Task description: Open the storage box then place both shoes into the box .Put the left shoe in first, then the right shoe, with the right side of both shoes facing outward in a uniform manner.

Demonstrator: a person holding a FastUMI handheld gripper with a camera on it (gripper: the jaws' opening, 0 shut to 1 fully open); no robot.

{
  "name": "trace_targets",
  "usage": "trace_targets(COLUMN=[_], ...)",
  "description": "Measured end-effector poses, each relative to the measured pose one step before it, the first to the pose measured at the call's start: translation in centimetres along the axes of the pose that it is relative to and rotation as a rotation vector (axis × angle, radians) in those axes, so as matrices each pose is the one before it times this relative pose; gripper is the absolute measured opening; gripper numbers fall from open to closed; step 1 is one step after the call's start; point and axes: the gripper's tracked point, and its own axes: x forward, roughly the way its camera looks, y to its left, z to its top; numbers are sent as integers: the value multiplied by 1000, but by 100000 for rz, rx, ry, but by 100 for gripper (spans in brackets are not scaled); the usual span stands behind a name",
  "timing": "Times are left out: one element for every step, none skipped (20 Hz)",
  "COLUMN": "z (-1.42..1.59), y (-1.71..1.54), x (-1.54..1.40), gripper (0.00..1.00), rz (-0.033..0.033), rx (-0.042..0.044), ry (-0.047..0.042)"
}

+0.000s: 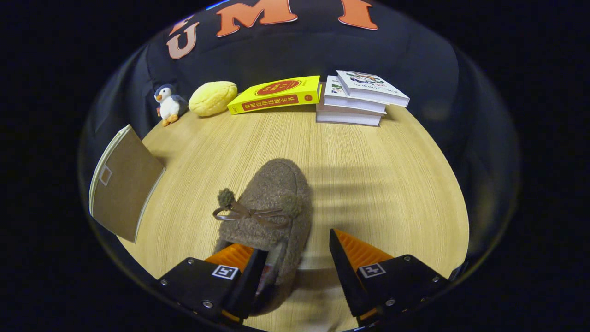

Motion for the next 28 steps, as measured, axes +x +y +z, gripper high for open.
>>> trace_targets(z=[-24,75,-27,143,-48,-78,7,75,137,121,-113,-82,173,323,471,582,576,760,584,399,541,716,560,479,240,273,260,118], y=[11,92,327,248,258,54,-162,-248,97,-97,-21,381,552,607,492,696,826,1203,1346,1257,1125,1478,1742,1923,1849,1926,1844,2093], x=[475,481,220,56,38,-31,-135,-129,-139,-268,-114,-545,-600,-698,-701,-802,-898,-868,-747,-674,-630,-808,-805,-725,-485,-449,-413,-494], gripper=[76,74,70,66,59,52,45,37,30,24,15,12,9,8,7,7,6,6,6,6,7,6,6,6,6,6,6,6], rz=[-604,-568,301,212,261,-775,-1458,-1869,-1349,-1047,-70,1187,1090,631,-743,-861,-605,814,1353,705,231,590,1200,1590,1671,1520,1432,1917], rx=[-268,-1071,-851,524,1087,882,1222,1074,1346,1140,1997,2513,2458,1995,1576,856,688,96,-223,74,388,354,-24,73,407,141,-151,-809], ry=[287,-355,-35,-569,82,697,719,761,33,-163,628,571,-136,-962,-1186,-1168,-1391,-1858,-931,213,-292,-939,-571,-144,698,393,299,194])
